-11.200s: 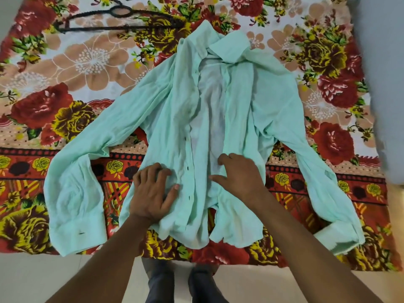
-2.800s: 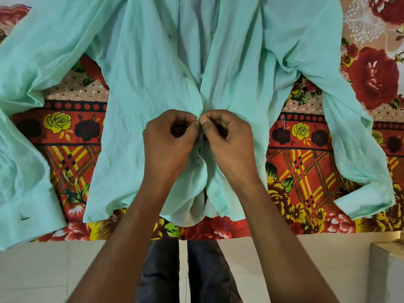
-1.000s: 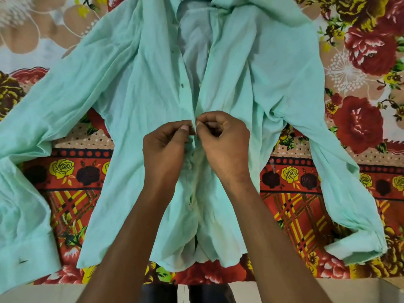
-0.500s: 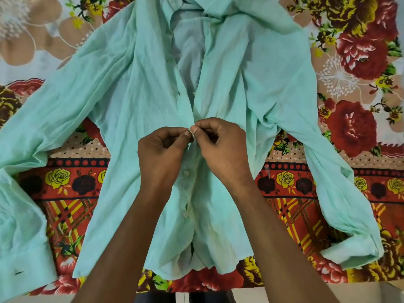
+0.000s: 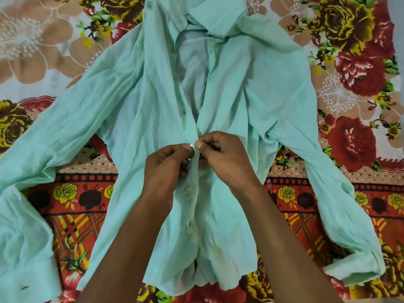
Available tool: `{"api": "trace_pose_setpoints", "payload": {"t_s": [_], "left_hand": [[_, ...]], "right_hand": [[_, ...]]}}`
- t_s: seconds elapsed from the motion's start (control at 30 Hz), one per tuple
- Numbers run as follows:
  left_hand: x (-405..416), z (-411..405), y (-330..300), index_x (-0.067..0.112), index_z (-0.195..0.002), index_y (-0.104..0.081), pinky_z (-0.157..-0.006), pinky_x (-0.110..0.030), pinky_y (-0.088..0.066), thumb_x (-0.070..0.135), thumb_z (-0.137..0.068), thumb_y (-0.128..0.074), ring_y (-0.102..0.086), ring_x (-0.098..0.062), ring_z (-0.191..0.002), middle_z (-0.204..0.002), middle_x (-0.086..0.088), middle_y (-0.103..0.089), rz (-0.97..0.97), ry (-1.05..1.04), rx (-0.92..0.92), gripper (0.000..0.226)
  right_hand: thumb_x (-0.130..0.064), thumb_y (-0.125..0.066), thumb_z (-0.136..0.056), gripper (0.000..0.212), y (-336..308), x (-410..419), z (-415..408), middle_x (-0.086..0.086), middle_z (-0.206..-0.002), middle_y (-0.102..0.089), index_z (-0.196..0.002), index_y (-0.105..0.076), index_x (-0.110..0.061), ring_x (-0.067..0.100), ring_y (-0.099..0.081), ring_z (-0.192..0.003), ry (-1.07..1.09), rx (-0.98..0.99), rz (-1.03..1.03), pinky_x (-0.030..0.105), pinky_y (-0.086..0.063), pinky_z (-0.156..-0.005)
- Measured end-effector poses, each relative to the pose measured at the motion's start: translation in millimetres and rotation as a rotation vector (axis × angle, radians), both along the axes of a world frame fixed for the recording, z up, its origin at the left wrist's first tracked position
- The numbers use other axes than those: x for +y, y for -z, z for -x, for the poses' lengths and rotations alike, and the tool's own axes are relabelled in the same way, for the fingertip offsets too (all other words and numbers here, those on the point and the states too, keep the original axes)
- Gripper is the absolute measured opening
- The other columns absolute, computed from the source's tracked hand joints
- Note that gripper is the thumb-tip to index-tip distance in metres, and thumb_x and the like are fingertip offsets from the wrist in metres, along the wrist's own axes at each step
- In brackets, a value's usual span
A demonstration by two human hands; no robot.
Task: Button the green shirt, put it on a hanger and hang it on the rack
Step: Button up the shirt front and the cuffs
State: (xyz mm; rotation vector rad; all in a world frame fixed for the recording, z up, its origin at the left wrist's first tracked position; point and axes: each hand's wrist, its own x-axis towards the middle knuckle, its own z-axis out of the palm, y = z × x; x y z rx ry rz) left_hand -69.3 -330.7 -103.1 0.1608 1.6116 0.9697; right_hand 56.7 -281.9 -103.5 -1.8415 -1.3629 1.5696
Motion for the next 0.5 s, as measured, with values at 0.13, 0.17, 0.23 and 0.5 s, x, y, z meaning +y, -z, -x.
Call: {"api": "trace_pose_setpoints", "payload": {"t_s": [0.13,0.17,0.23,0.5], "left_hand": [[1,-2,2,0.005,-0.089,-0.079,-0.079,-0.038,-0.050,0.014,-0.087,-0.074,-0.062,-0.019,-0.076,-0.077,-0.008,-0.069,0.004,-0.041,-0.009,0.011],[1,-3,3,0.004,-0.089,-0.078,-0.078,-0.037,-0.049,0.015,-0.087,-0.074,-0.061,-0.019,-0.076,-0.079,-0.008,-0.069,0.003,-0.046,-0.014,0.012],[1,-4,3,0.004,-0.088,-0.078,-0.077,-0.034,-0.049,0.015,-0.089,-0.073,-0.061,-0.017,-0.076,-0.081,-0.007,-0.070,-0.002,-0.025,-0.008,0.012],[24,2,-2,0.024,-0.085,-0.069,-0.067,-0.012,-0.046,0.045,-0.088,-0.074,-0.065,0.001,-0.072,-0.074,0.012,-0.069,-0.209,0.247,0.773,0.022]], "right_hand": [[-0.021,-0.070,-0.095,0.008,6,0,2,0.000,-0.085,-0.078,-0.090,-0.075,-0.018,0.018,-0.076,-0.083,0.006,-0.040,0.003,0.043,-0.062,-0.087],[-0.021,-0.069,-0.095,0.008,8,-1,3,0.000,-0.085,-0.078,-0.089,-0.075,-0.019,0.018,-0.075,-0.084,0.001,-0.061,-0.009,0.043,-0.062,-0.087],[-0.020,-0.067,-0.097,0.010,10,-2,2,-0.004,-0.082,-0.074,-0.089,-0.072,-0.018,0.011,-0.071,-0.079,-0.051,-0.117,-0.056,0.031,-0.060,-0.079],[-0.019,-0.069,-0.095,0.010,-7,27,-1,-0.002,-0.086,-0.077,-0.095,-0.076,-0.013,0.014,-0.071,-0.082,-0.188,-0.401,-0.462,0.031,-0.055,-0.080]]}}
